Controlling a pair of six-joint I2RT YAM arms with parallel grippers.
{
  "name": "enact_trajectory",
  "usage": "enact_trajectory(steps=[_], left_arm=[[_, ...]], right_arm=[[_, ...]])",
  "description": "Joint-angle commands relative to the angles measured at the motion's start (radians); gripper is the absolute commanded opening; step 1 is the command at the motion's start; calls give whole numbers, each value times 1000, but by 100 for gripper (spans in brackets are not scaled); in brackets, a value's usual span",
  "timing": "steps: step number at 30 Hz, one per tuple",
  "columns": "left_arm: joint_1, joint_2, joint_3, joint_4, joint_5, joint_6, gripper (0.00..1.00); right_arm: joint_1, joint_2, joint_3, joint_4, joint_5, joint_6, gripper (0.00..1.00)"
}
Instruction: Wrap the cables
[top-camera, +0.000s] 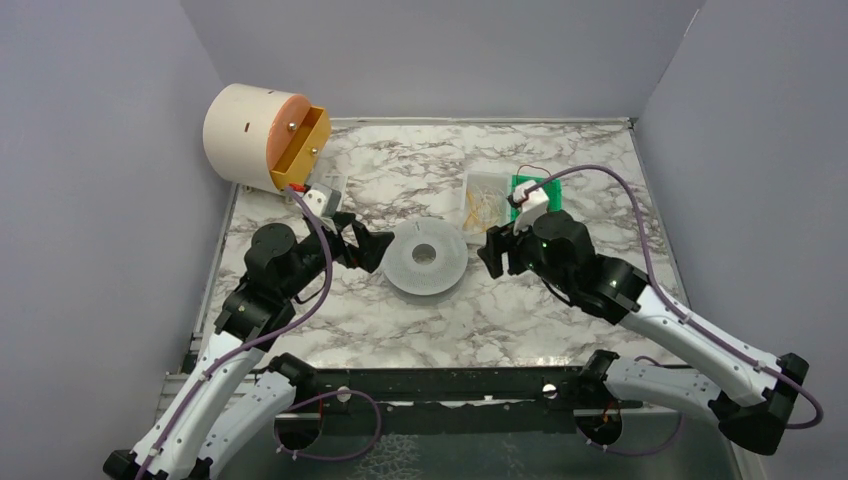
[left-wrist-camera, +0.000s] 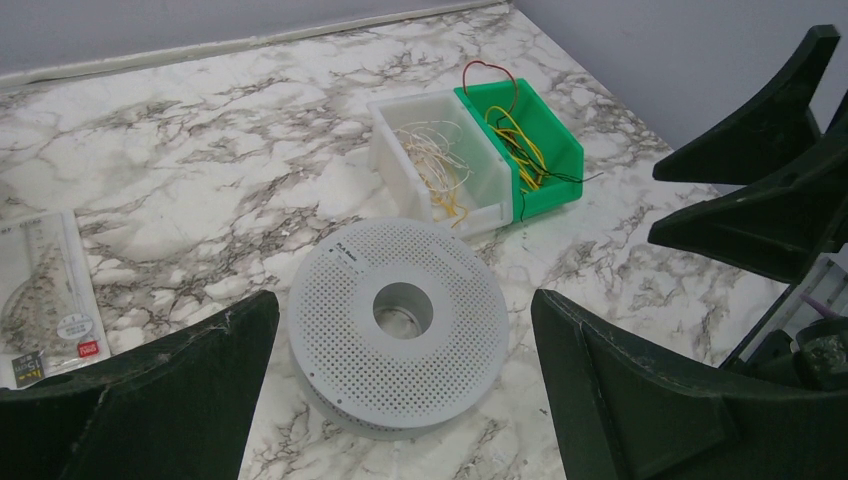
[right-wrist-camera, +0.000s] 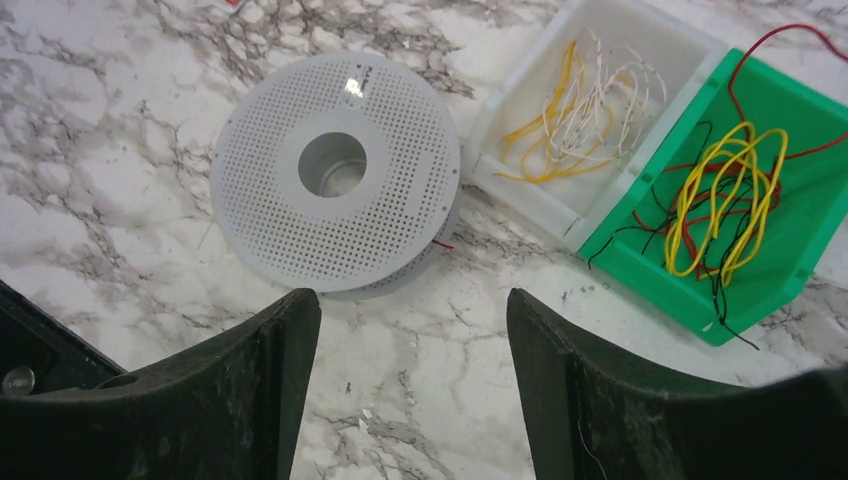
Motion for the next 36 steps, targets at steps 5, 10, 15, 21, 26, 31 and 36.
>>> enact_trajectory(steps=[5,10,15,21,26,31,36], left_arm=[[6,-18,-9,29,5,-9,99],[8,-20,-10,29,7,-10,99],[7,-30,-12,25,-1,-12,99],[8,-33,-12,20,-16,-13,99],[8,-33,-12,20,-16,-15,99],[7,-34,-11,15,-19,-15,99],[8,-38,-12,13,-21,-13,99]], right_arm=[[-3,156,66,-56,-34,77,70],[-3,250,100,-46,-38,99,67],[-3,340,108,-67,-31,100,59],[-3,401,74,-84,-74,85,49],[-3,454,46,-82,-84,73,40],[-3,530,56,-84,-95,59,28],[-3,598,63,-43,-109,37,14]])
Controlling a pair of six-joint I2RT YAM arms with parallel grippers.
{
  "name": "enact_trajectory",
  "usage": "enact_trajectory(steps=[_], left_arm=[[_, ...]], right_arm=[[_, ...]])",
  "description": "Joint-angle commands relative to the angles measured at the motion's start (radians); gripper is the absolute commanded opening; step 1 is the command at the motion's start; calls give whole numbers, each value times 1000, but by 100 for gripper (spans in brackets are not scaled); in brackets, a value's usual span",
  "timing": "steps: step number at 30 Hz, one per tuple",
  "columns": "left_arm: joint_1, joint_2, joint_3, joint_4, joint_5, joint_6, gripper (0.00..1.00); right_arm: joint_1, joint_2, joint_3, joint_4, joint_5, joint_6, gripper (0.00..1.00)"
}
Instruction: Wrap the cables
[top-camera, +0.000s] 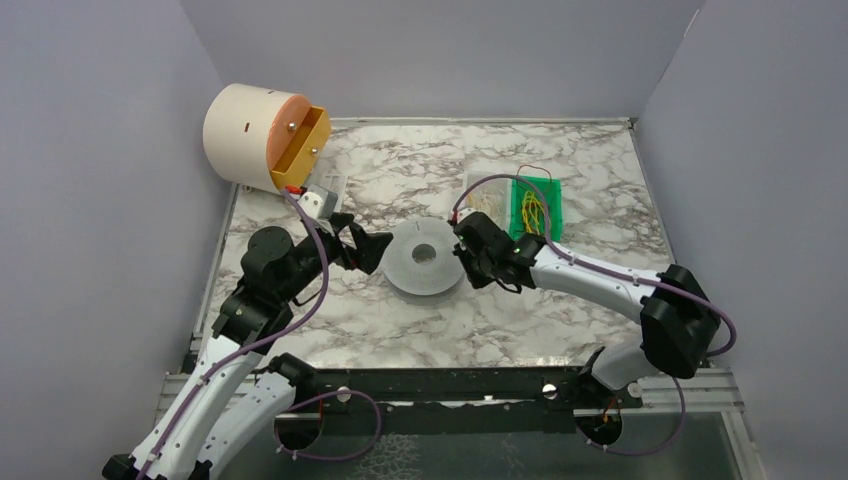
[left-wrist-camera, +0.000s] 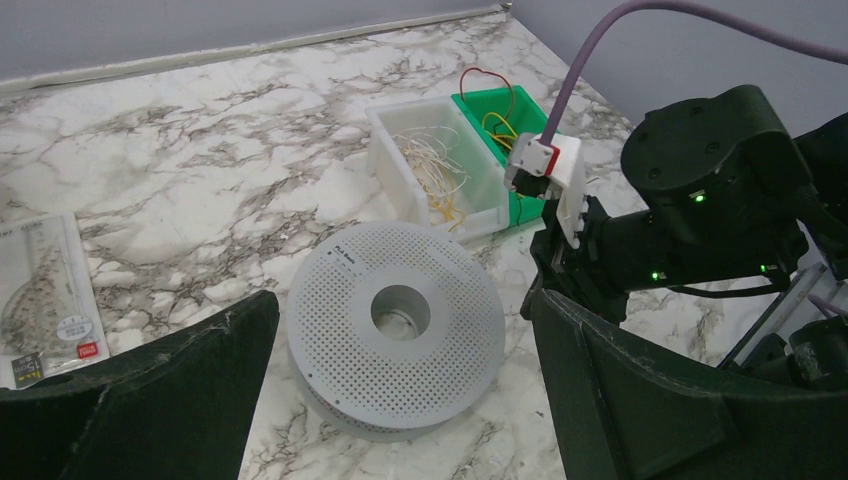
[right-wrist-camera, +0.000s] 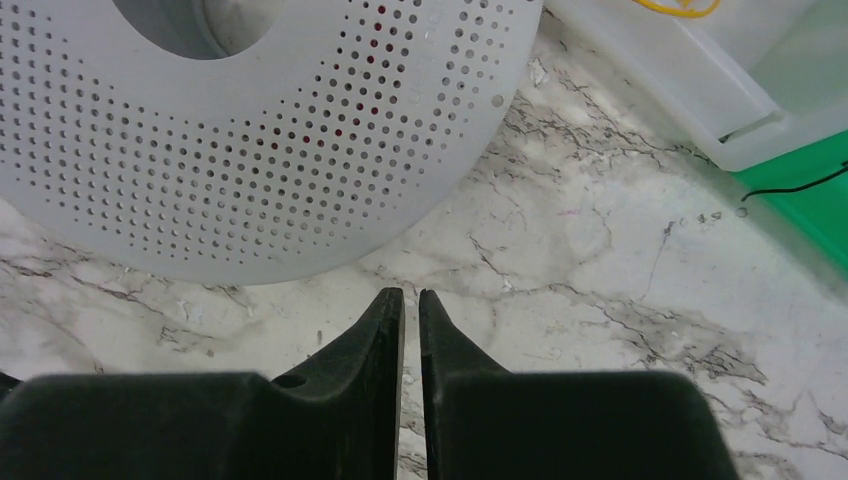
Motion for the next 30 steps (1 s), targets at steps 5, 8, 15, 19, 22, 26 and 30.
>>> enact_trajectory(steps=[5,8,15,19,22,26,30], left_arm=[[7,-19,-5,11,-21,-2,99],[7,-20,-5,9,-21,-1,99],[7,-23,-5,7,-23,1,99],[7,-26,-5,7,-25,2,99],[6,-25,-6,6,-25,3,99],[7,-25,-5,7,-24,4,99],[7,-26,-7,5,-25,5,99]], right_arm=[[-3,134,37,51,-77,-28,1],[-3,168,60,79,-115,-30,1],[-3,267,167,63,-143,-50,1],[-3,290,211,52,-164,-60,1],[-3,294,237,47,-164,-64,1],[-3,278,243,37,-85,-49,2],[-3,218,228,33,15,-39,21]])
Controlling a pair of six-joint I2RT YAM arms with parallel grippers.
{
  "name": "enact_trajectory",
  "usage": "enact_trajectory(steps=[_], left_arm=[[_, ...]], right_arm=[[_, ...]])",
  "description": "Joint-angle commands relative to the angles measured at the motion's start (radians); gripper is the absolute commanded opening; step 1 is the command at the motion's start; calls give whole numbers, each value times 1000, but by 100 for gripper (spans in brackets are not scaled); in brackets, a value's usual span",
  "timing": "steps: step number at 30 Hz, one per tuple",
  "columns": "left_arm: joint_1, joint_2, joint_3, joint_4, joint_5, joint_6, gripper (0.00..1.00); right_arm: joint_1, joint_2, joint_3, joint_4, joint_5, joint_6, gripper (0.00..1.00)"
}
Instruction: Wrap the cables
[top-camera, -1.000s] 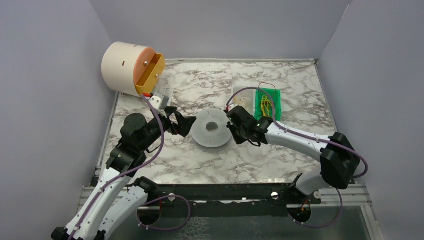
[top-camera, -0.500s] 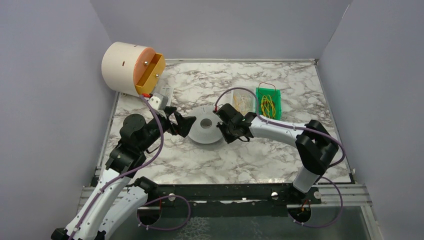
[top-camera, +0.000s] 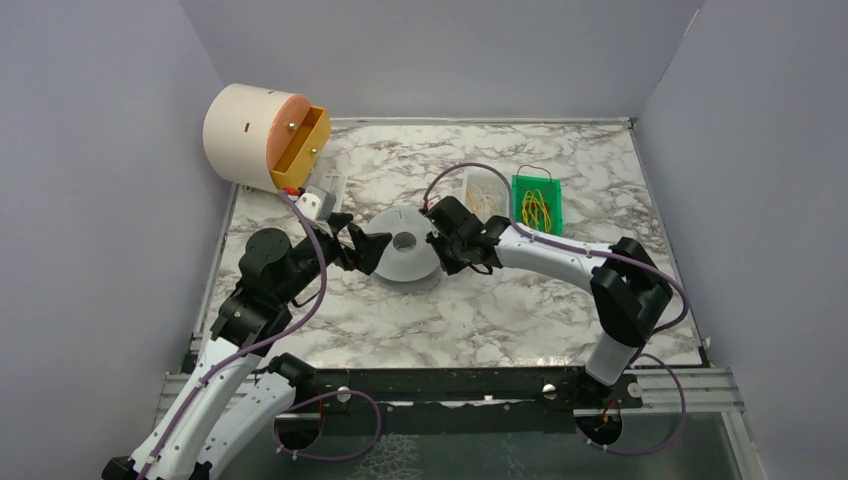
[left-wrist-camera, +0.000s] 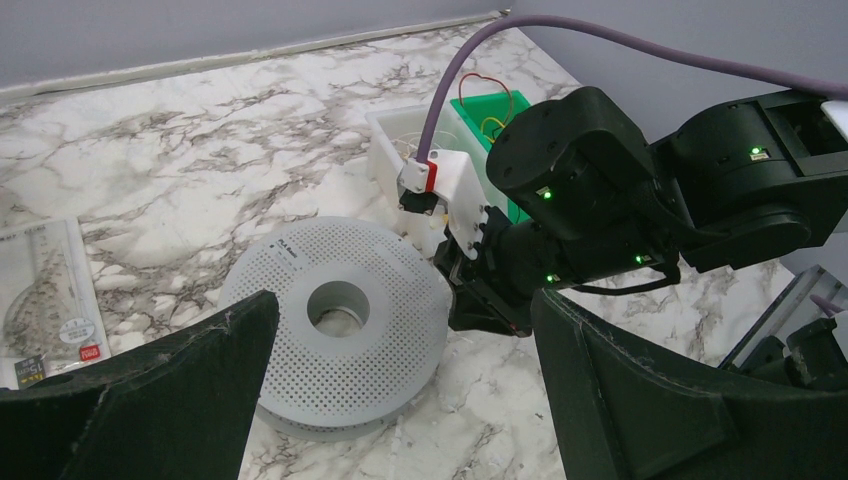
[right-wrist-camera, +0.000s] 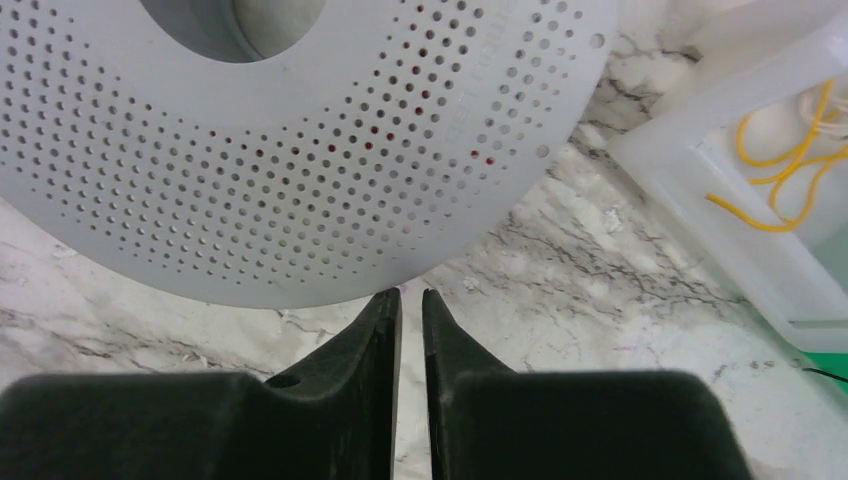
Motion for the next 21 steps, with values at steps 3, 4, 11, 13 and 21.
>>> enact_trajectory(steps=[3,4,11,13,21], left_arm=[[6,-10,-7,5,-28,5,99],[6,-10,-6,5,-28,5,99],[6,-6,-6,6,-28,5,99],[6,-6,-7,6,-27,5,99],[6,-12,-6,4,-31,6,99]], right_arm=[[-3,-103,16,-28,207,7,31],[-3,-113,21,-38,240,7,33],[-8,-188,39,-50,382,-16,44],[-21,-207,43,-36,394,-23,50],[-158,-208,48,31,408,3,59]])
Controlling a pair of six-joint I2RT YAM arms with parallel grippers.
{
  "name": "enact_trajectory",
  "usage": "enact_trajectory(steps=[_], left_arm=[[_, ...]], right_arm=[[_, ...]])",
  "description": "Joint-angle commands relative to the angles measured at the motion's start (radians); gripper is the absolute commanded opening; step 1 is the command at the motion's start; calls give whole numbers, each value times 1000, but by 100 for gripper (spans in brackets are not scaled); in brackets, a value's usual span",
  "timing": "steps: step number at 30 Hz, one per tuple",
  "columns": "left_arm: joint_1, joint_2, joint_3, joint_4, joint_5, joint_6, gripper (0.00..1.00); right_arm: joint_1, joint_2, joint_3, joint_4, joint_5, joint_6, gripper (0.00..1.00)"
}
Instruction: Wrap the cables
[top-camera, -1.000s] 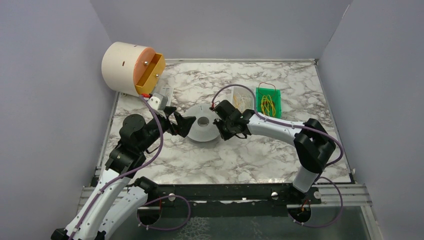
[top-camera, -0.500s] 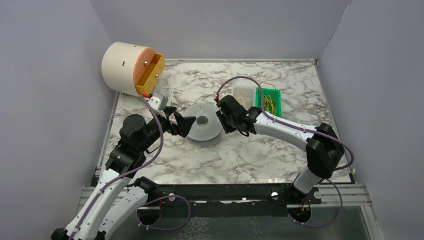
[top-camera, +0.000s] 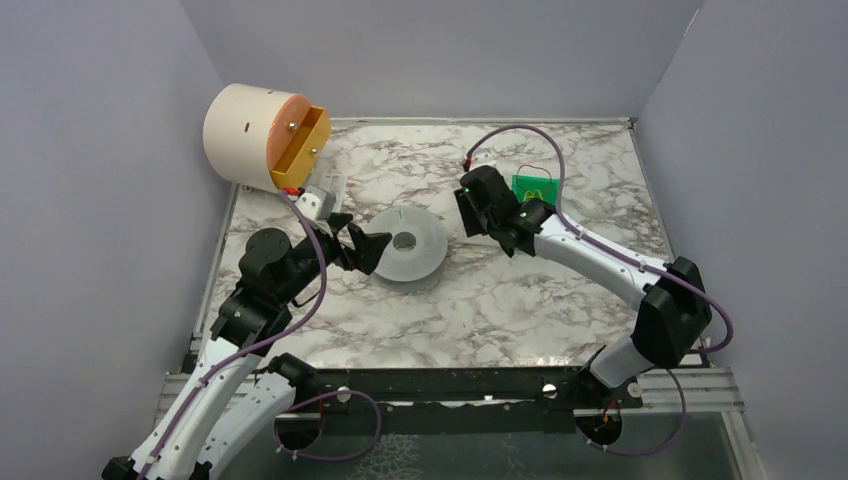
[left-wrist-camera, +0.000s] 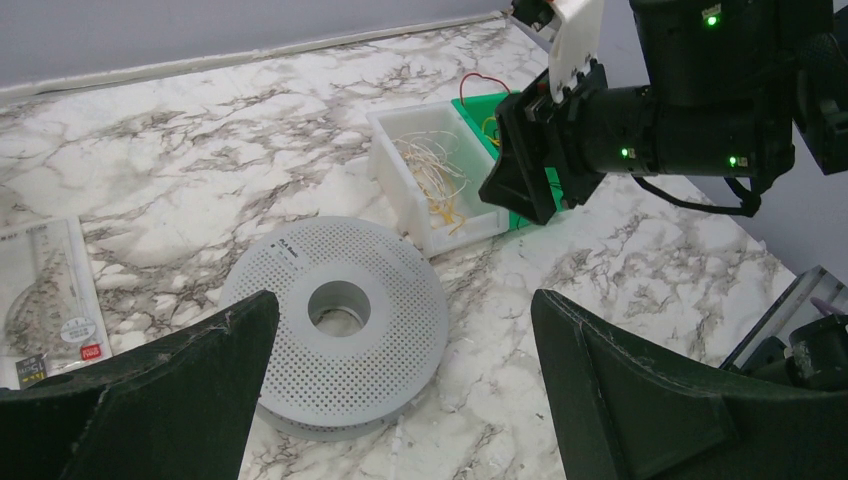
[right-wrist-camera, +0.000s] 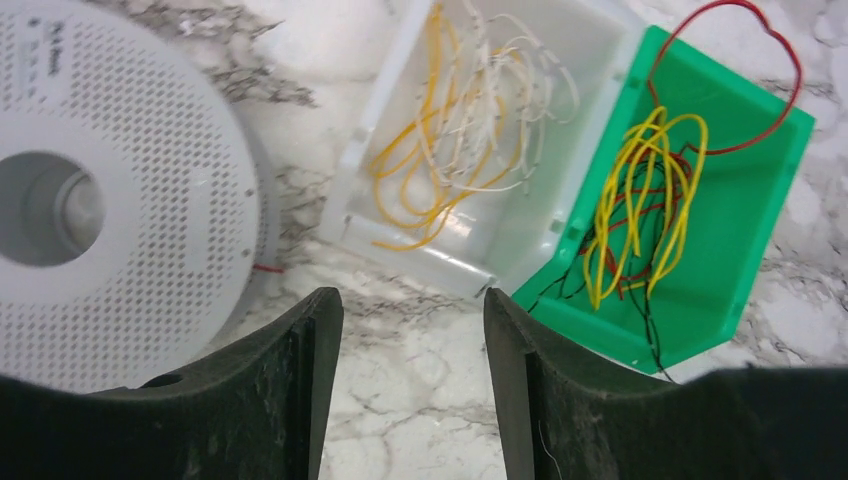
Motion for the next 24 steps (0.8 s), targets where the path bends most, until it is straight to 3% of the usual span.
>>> enact_trajectory(steps=[1,13,24], left_arm=[[6,-13,-6,5,-24,6,99],[6,-20,-6,1,-26,6,99],[6,-20,-6,1,-24,6,99]], right_arm=[[-104,-2,17,50,35,31,59],[-283,128,17,141,-108,171,62],[-320,180,-19,187,-61,177,56]])
